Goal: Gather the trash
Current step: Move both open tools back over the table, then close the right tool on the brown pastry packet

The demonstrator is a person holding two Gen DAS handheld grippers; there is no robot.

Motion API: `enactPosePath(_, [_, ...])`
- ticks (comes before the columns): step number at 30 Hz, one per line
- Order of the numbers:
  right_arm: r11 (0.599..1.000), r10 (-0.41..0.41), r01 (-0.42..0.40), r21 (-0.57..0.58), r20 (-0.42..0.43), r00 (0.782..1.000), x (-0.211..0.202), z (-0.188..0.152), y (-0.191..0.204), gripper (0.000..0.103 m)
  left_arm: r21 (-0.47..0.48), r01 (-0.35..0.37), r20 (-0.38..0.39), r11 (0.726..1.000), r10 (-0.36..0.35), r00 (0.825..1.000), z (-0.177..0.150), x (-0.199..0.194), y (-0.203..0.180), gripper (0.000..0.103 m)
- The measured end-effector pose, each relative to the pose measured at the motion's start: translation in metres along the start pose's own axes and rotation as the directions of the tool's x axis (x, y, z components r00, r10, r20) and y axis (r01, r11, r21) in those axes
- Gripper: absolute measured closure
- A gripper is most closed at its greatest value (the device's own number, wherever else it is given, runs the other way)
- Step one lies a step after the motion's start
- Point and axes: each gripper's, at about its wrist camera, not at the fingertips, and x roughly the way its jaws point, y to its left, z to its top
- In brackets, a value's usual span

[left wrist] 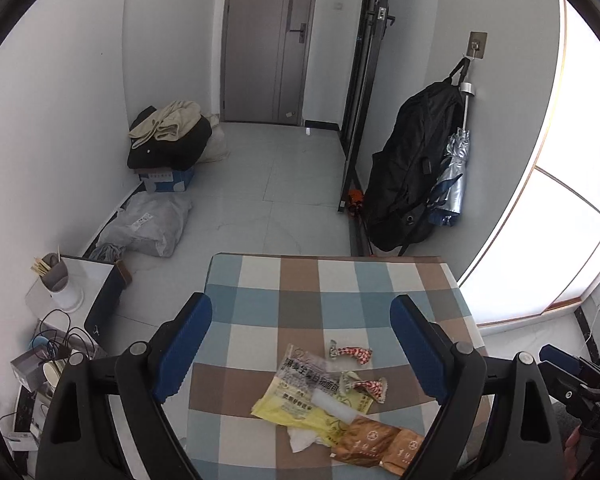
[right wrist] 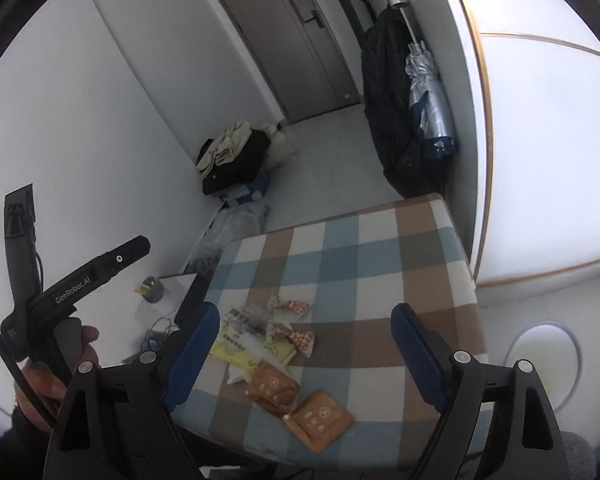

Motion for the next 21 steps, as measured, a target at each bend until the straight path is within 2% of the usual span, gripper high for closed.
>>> enactPosePath(4, [0.999,-0.010,0.008,-0.031,-0.073,0.997,0.025,-0.003,0.010,0.015,-0.053,-0.008,-0.050,0.999,0.006,0.999,-0.011,0.015,0.028,0.014])
enactPosePath(11, [0.991,-0.038,0.014,-0.136,-0.179,0.983,0.063,-0.013,0.033,0.016,-0.152,0.024,-0.167,0.988,-0.049,0.985,-0.033,0.041,0.064,0.014])
enactPosePath(14, [0.986,-0.028,-0.012,-0.166,-0.235,0.972,0.081,-0.020,0.042,0.019,-0.195,0.048,-0.195,0.980,-0.087,0.977,-0.038,0.045,0.073,0.014])
enactPosePath(21, [0.985,-0.016,-0.045,-0.167,-0.344,0.939,0.114,-0.045,0.041,0.021,-0.182,0.079,-0.213,0.980,-0.117,0.970,-0.036,0.046,0.073,0.014])
